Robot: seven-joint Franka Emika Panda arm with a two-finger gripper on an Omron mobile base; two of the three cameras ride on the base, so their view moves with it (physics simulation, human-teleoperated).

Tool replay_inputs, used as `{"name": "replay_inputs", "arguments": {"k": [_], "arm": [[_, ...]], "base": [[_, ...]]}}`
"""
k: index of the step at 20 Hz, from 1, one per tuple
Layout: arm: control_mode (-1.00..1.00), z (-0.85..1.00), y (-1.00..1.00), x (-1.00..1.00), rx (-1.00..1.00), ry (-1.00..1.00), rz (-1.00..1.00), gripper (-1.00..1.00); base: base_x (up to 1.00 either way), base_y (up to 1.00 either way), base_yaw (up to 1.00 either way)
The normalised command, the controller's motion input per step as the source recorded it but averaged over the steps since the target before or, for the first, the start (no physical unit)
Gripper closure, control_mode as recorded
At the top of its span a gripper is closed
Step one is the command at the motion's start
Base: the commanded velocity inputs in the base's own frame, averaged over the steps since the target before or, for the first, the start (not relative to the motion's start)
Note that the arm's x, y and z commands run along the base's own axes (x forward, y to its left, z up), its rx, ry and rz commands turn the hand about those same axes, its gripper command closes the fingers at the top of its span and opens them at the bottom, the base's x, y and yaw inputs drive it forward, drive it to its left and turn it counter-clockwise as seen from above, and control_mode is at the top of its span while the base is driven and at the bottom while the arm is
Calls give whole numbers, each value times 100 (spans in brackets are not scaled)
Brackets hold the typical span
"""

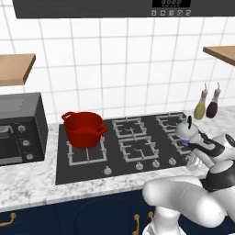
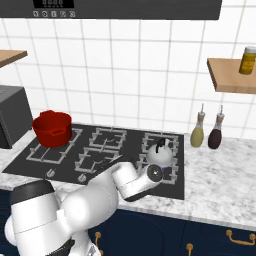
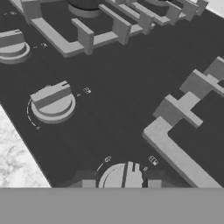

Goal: Pick the kettle from the counter and place it on a stove burner. Then turn the burner on.

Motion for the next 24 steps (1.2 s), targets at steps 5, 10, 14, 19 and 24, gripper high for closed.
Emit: {"name": "replay_inputs", "arguments": {"k": [5,10,14,19,24], "arm": [[-100,0,0,0,0,0,0,-100],[-100,31,-2,-28,2,-11,0,-100],[-100,48,-8,-50,4,-32,-1,-100],[-100,0,-1,0,0,0,0,-100],[-100,0,0,0,0,0,0,-100]], "base": [[0,0,0],[0,0,0],[0,0,0],[0,0,0],[0,0,0]]}}
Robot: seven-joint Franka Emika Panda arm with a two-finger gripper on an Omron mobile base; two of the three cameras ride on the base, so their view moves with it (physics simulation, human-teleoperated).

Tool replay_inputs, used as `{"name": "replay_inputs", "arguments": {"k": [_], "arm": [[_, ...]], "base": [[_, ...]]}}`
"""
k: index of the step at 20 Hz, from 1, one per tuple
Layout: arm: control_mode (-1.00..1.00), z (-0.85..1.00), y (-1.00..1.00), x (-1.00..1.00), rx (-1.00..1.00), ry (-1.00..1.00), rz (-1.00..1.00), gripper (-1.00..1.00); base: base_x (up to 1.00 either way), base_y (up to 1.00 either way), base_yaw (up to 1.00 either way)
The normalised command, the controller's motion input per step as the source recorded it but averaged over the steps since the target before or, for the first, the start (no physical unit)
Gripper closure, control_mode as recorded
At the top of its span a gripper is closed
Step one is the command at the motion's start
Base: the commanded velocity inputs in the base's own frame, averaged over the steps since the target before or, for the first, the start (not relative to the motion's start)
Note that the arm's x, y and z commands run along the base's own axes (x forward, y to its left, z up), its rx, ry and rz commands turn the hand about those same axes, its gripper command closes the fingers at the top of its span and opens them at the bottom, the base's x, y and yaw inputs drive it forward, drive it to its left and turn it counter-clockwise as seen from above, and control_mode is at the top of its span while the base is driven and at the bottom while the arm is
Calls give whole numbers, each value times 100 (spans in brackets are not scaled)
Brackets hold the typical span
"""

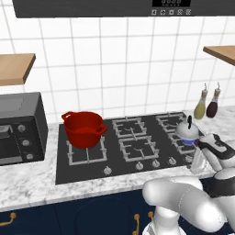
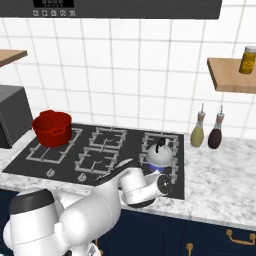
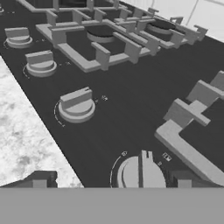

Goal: Pick the kettle from the counter and place it on a stove burner. Then turn the burner on.

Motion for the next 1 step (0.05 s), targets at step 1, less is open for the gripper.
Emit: {"name": "replay_inputs", "arguments": {"k": [1], "arm": [[-100,-11,0,0,-4,-5,0,-100]], "base": [[0,0,0]]}}
